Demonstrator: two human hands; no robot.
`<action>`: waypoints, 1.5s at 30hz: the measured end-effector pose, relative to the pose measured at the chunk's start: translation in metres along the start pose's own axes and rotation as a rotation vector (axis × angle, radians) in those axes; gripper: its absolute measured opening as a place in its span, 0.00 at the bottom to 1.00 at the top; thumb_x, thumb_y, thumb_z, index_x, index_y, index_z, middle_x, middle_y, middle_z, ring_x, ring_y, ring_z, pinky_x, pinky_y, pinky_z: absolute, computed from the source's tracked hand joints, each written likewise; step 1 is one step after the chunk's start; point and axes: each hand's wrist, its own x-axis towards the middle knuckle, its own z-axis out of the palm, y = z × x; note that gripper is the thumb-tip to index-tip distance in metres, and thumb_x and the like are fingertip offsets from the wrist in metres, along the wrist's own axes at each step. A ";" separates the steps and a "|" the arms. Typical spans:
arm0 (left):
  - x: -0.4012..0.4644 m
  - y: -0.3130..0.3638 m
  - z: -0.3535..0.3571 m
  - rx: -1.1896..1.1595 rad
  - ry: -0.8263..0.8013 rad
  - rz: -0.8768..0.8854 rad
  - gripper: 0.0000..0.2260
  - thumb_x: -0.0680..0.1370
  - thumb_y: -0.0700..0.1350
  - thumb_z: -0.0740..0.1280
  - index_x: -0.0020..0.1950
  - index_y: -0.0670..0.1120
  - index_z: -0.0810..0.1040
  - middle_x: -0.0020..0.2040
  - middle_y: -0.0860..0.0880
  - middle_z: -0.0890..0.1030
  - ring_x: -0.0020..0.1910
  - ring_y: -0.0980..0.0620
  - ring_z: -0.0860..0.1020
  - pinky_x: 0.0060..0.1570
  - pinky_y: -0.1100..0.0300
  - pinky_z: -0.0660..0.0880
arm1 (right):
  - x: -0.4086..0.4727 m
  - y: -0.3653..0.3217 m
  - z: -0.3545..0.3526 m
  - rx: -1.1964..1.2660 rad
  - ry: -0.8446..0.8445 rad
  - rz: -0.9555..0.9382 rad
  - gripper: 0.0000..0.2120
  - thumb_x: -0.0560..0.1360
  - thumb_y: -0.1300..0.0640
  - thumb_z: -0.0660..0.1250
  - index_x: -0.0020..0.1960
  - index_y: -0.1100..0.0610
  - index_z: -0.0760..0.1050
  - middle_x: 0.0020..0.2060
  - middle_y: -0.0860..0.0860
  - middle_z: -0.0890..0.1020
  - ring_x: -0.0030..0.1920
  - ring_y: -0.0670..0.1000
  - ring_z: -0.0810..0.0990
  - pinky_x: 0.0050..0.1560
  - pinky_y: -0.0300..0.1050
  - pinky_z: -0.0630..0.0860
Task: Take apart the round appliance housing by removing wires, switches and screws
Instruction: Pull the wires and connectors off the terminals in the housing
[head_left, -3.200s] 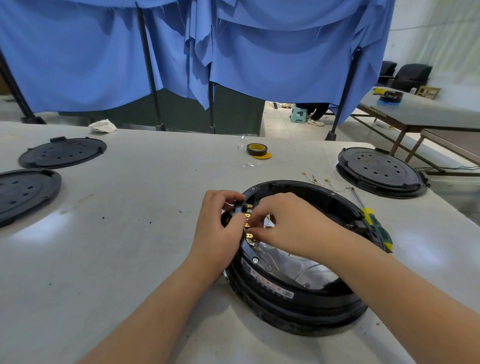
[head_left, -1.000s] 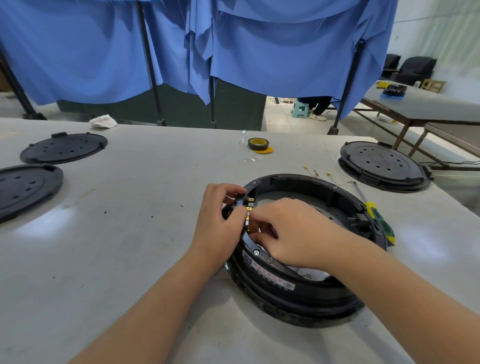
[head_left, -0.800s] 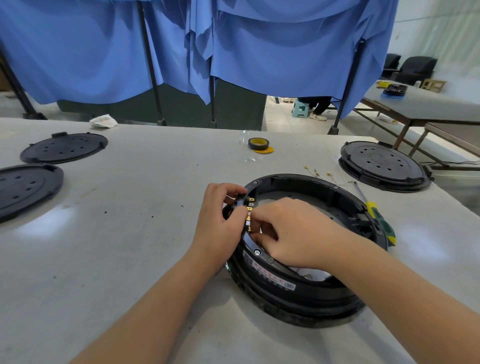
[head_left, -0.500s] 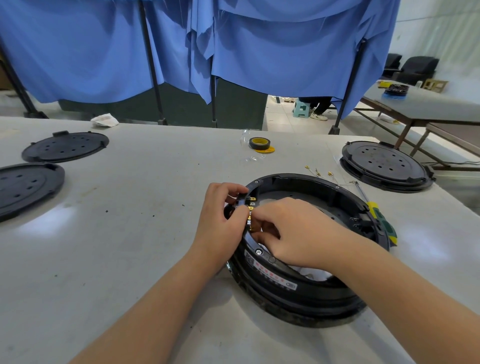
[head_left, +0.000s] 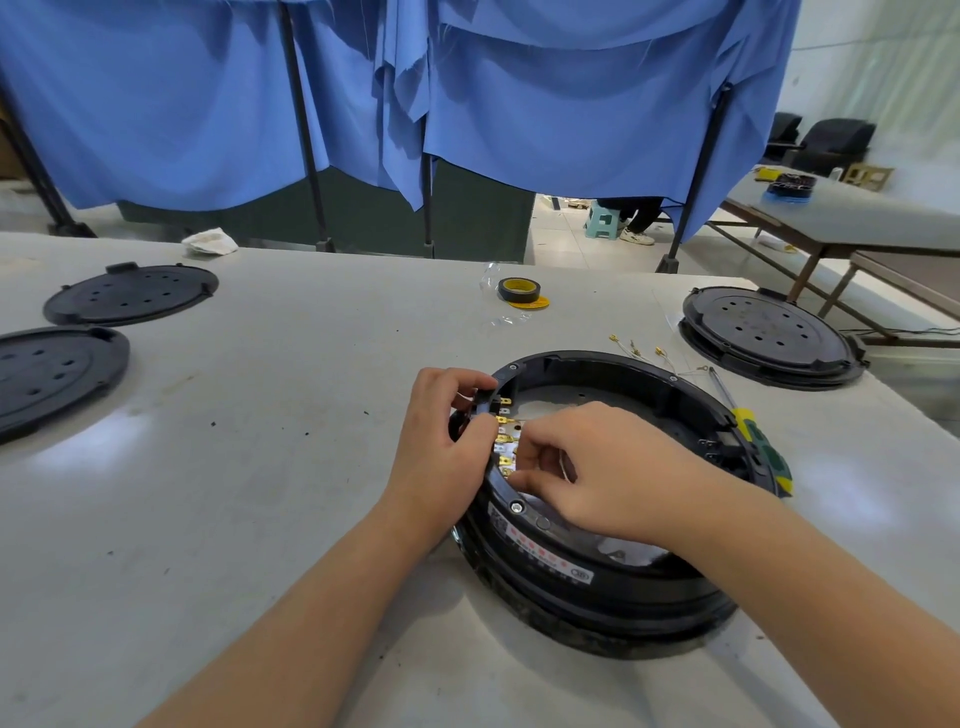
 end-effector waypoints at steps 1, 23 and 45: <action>0.000 0.000 0.000 -0.003 0.005 -0.001 0.14 0.68 0.43 0.59 0.51 0.48 0.76 0.52 0.50 0.73 0.49 0.61 0.73 0.46 0.72 0.70 | 0.000 0.001 -0.001 -0.003 -0.003 -0.010 0.11 0.74 0.46 0.65 0.37 0.47 0.67 0.29 0.43 0.73 0.32 0.43 0.71 0.33 0.43 0.64; -0.001 0.003 0.001 0.006 -0.015 0.024 0.15 0.68 0.41 0.59 0.52 0.47 0.76 0.53 0.49 0.73 0.49 0.65 0.72 0.45 0.76 0.68 | 0.002 0.003 0.000 -0.010 0.011 -0.109 0.03 0.74 0.59 0.62 0.41 0.54 0.70 0.33 0.48 0.75 0.35 0.50 0.70 0.36 0.48 0.69; -0.001 0.004 0.000 -0.008 -0.016 0.011 0.15 0.68 0.42 0.59 0.53 0.48 0.76 0.52 0.50 0.73 0.49 0.64 0.72 0.46 0.76 0.68 | 0.001 0.000 0.001 0.071 -0.004 -0.082 0.06 0.74 0.60 0.63 0.39 0.56 0.70 0.29 0.48 0.71 0.31 0.47 0.68 0.33 0.46 0.66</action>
